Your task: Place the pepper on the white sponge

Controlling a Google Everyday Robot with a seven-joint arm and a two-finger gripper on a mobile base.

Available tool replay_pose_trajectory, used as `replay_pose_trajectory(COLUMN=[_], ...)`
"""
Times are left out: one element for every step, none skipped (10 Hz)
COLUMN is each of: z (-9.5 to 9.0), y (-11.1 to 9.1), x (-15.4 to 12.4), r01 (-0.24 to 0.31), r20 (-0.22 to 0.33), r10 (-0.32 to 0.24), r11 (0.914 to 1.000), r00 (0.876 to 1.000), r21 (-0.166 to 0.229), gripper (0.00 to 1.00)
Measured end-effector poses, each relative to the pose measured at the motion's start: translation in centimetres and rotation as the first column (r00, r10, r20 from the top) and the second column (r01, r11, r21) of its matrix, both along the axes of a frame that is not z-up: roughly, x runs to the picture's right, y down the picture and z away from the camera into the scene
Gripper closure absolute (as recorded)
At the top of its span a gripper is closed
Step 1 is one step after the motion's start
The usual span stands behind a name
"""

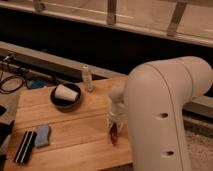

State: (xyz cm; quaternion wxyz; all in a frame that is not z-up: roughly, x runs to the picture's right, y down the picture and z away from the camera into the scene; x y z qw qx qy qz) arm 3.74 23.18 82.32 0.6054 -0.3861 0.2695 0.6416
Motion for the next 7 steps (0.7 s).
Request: replay_pose_trajectory(z=[-0.1,-0.6,-1.4,-2.1,-3.6,-4.6,-6.0], y=[0.1,-0.1,-0.6,-1.5,-3.6,-4.9,-7.1], x=[0.1,-0.4,-1.3,-2.3,-3.8,-4.3,-5.2], r01=[-0.001,-0.003,-0.005,-0.007,-0.008,-0.005,-0.008], r20=[-0.001,0.017,0.036,0.053,0.078,0.086,0.099], r10=[0.001,0.003,0.003,0.002,-0.004,-0.012,-0.017], r11=[1.0000,0.9998,0.9984,0.9956,0.9876,0.9817,0.9697], r00=[1.000,1.000,0.999,0.999,0.997,0.996,0.995], r21=[-0.002,0.018,0.057,0.093,0.157,0.190,0.244], gripper=[0.93,0.93,0.93,0.93,0.93,0.93,0.93])
